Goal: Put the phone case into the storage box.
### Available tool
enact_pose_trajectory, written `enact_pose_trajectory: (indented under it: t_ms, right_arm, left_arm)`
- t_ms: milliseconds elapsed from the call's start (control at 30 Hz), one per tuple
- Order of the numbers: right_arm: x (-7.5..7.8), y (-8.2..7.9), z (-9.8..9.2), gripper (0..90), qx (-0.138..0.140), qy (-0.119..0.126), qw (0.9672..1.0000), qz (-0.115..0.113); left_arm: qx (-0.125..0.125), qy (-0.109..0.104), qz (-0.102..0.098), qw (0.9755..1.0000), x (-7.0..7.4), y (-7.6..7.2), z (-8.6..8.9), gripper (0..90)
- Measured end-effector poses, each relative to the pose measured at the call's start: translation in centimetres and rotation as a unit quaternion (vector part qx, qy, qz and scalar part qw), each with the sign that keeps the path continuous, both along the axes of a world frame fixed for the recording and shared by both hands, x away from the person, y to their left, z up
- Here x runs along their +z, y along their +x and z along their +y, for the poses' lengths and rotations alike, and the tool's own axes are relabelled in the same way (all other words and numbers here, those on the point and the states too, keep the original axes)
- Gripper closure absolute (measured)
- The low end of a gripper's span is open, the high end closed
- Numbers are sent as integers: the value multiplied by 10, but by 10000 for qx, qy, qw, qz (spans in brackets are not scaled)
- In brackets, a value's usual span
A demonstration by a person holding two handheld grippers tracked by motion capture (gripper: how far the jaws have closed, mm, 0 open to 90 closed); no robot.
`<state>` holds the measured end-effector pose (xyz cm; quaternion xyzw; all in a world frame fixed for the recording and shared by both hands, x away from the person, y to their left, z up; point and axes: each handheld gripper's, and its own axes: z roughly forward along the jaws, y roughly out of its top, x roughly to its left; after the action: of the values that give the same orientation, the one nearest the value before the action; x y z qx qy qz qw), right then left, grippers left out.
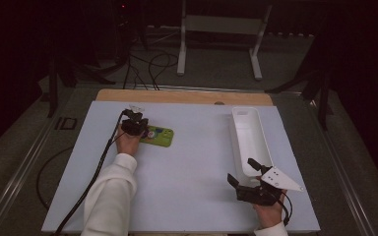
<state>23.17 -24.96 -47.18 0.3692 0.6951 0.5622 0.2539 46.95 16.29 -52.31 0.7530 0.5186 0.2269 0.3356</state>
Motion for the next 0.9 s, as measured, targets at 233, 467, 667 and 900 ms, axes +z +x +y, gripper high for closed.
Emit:
enact_pose_trajectory:
  t_ms: [233, 467, 667, 900]
  right_arm:
    - [-1, 0, 0, 84, -13, -10, 10000, 21]
    - [-1, -1, 0, 84, -17, 2, 10000, 23]
    - [-1, -1, 0, 84, -17, -13, 10000, 29]
    - [-1, -1, -1, 84, -30, 11, 10000, 26]
  left_arm:
    - [29, -22, 36, 10000, 0, 0, 0, 900]
    - [27, 124, 50, 9999, 1, -2, 0, 900]
    - [76, 83, 86, 9999, -2, 1, 1, 900]
    - [98, 95, 103, 9999, -2, 0, 1, 900]
